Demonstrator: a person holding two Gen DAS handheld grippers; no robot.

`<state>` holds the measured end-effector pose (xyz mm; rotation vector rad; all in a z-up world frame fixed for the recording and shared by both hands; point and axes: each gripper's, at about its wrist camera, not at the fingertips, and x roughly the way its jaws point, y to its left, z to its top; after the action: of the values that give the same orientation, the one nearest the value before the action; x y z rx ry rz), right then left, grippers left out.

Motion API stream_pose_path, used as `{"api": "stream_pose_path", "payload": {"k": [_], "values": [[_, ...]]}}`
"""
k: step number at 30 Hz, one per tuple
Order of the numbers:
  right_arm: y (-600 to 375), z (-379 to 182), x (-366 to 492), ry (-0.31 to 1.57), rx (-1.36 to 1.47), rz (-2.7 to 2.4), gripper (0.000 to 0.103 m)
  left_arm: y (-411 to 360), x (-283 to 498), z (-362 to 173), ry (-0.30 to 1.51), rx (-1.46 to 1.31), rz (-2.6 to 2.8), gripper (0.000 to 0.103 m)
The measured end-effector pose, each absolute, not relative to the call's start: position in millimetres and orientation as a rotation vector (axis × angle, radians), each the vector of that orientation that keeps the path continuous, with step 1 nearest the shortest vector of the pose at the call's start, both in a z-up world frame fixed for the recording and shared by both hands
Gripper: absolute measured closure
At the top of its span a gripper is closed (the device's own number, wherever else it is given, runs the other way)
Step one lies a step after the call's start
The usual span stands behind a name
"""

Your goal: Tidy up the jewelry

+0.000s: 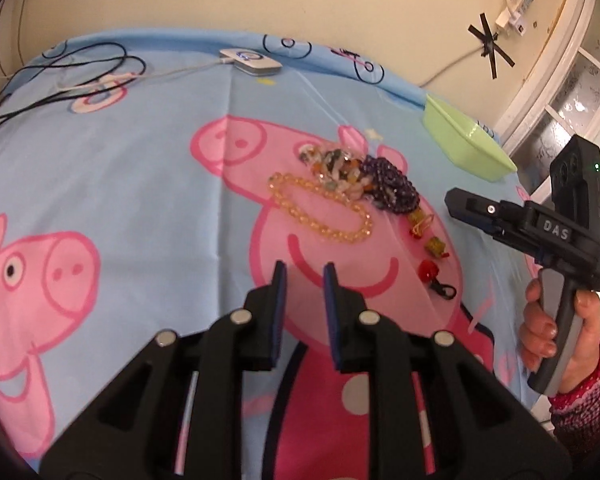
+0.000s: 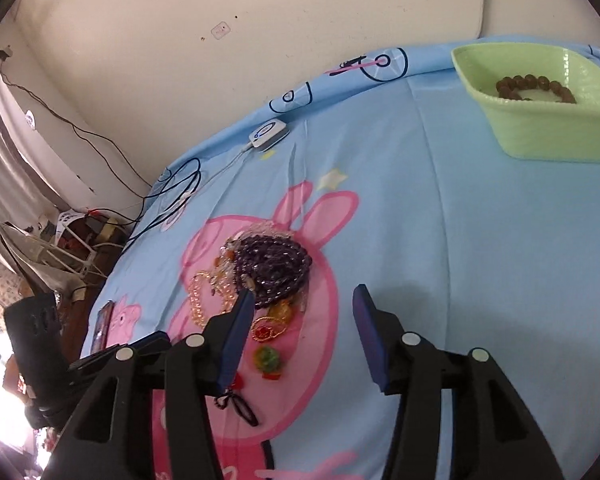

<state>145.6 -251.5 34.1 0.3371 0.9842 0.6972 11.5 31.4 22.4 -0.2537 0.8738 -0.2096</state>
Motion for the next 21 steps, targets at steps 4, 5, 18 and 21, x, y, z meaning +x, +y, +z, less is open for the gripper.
{"api": "stream_pose_path", "payload": {"k": [4, 5, 18, 21], "values": [[-234, 39, 139, 0.965, 0.211, 0.716, 0.076, 34, 16, 22, 0.868, -0.256, -0.244, 0.086], [-227, 35, 136, 0.972, 0.184, 0.724, 0.076, 35, 18, 21, 0.871, -0.254, -0.25, 0.086], [-268, 13, 144, 1.025, 0.379, 0.723, 0.103, 20, 21, 28, 0.839, -0.152, -0.377, 0.055], [-289, 5, 148, 1.05, 0.486, 0.722, 0.103, 7, 20, 32, 0.83, -0.148, -0.44, 0.048]]}}
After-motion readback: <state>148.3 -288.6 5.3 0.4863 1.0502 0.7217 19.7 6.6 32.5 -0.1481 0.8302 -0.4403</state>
